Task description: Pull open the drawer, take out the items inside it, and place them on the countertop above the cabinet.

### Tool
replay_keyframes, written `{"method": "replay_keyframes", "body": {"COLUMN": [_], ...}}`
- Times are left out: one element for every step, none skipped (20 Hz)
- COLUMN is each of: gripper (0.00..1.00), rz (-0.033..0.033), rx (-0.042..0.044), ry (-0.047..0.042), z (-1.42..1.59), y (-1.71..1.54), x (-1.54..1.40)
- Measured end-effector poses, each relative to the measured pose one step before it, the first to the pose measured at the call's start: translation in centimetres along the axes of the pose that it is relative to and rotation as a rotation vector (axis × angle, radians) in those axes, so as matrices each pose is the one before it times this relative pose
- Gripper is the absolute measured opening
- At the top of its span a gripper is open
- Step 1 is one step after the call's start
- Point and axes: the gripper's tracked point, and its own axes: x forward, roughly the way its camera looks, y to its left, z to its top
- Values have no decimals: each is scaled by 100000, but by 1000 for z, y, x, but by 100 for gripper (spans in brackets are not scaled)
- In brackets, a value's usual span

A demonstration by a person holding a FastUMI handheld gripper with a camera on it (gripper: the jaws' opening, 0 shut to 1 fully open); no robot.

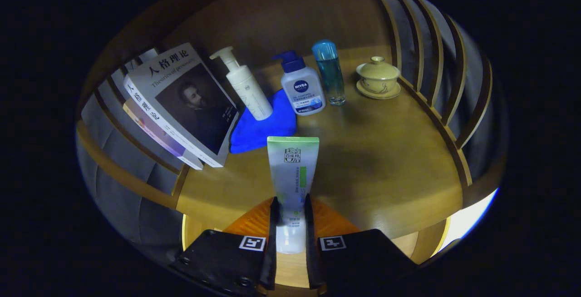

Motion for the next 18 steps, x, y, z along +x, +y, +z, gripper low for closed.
{"method": "replay_keyframes", "body": {"gripper": [29,29,29,35,35,35,35,37,40,43,52,61,71,80,89,98,98,98], "rz": [513,600,457,683,-9,-583,-54,664,576,2207,1485,1312,-990,-1910,-1984,-895,183,68], "rx": [1506,1706,754,60,-496,-502,-423,-227,116,211,-121,-1037,-2149,-3493,-3621,-3212,-3177,-3398], "ry": [-72,315,515,477,369,506,149,-1602,58,243,47,-1220,-1880,-2859,-3246,-3297,-3218,-3439], "z": [32,158,-3,-43,-110,-286,-40,262,24,-7,-169,259,302,269,293,324,370,173], "y": [49,237,110,81,-32,-83,32,273,163,524,334,374,-241,-203,-151,106,391,427], "x": [353,160,432,180,327,206,100,305,-182,-429,509,-550,-244,-424,-589,-513,-838,-771]}}
